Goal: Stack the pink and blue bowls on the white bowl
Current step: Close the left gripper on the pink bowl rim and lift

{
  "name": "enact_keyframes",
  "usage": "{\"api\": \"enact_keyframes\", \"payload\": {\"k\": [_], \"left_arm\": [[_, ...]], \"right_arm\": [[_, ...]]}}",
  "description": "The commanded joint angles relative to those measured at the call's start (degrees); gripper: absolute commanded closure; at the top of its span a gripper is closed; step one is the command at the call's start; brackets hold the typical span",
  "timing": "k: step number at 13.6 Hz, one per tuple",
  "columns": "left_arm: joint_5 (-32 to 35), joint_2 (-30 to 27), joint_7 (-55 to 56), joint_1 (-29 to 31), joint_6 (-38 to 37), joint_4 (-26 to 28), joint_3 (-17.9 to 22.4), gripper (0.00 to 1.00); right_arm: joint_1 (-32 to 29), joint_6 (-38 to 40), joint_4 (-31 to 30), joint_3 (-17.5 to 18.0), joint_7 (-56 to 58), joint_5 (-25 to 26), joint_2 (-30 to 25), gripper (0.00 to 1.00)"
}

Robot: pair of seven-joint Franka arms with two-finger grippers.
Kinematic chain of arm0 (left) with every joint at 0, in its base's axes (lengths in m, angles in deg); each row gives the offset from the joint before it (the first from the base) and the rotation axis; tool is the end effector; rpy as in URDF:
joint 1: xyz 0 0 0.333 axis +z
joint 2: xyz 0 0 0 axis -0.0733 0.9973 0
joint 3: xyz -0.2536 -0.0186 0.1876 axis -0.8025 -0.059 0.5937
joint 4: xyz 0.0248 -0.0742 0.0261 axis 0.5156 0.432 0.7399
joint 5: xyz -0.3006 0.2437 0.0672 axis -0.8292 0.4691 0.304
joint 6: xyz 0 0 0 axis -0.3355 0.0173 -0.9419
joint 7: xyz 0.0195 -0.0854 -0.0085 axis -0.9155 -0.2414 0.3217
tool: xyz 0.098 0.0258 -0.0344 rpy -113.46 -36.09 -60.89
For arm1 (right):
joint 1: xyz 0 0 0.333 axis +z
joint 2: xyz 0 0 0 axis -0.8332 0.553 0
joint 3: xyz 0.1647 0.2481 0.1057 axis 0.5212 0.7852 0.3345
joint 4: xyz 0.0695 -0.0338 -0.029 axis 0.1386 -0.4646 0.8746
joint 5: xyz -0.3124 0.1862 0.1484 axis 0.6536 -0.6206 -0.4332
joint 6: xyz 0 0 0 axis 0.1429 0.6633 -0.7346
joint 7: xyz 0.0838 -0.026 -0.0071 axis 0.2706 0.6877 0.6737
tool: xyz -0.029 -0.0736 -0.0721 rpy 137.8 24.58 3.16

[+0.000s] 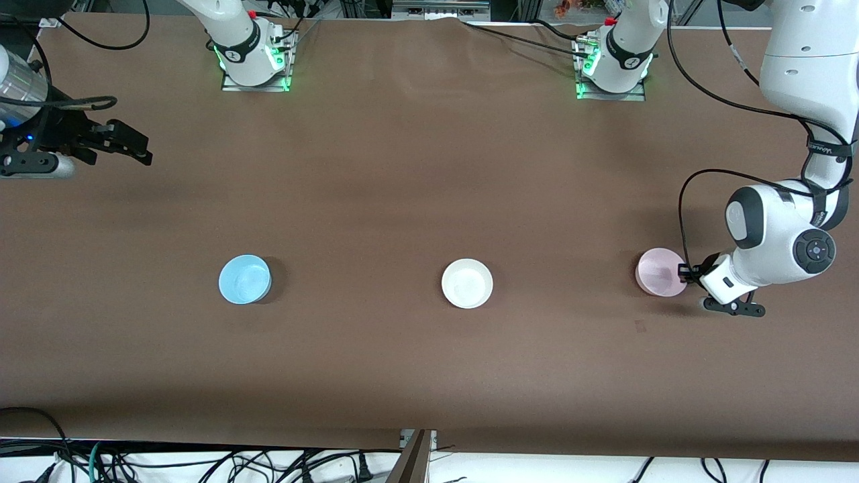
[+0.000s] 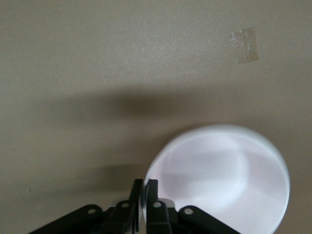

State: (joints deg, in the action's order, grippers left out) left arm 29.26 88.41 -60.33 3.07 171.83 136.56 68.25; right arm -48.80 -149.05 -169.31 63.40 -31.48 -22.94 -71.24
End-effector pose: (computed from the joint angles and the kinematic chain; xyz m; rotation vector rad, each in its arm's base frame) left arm 0.6415 0.0963 0.2086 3.1072 -0.1830 -0.1700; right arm 0.5486 0.0302 0.5832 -3.1160 0.0201 0.1010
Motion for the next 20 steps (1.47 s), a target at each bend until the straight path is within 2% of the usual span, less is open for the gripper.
{"api": "enact_keyframes", "payload": {"k": [1, 12, 15, 20], "left_arm": [[-1.0, -1.4, -1.5, 0.0, 0.4, 1.4, 0.1, 1.0], [-1.0, -2.3, -1.3, 0.0, -0.1, 1.3, 0.0, 1.0], [-1.0, -3.1, -0.4, -0.1, -0.2, 1.3, 0.0, 1.0], [-1.5, -5.2, 4.1, -0.3, -1.7, 0.4, -1.4, 1.0]], "right_arm": [[-0.4, -0.3, 1.0, 0.1, 0.5, 0.6, 1.7, 0.0], [-1.3, -1.6, 1.3, 0.0, 3.6, 0.7, 3.9, 0.0], [-0.6, -0.2, 5.5, 0.3, 3.5, 1.6, 5.3, 0.0], [-0.8, 3.0, 5.7, -0.4, 4.1, 1.4, 2.7, 0.0]]}}
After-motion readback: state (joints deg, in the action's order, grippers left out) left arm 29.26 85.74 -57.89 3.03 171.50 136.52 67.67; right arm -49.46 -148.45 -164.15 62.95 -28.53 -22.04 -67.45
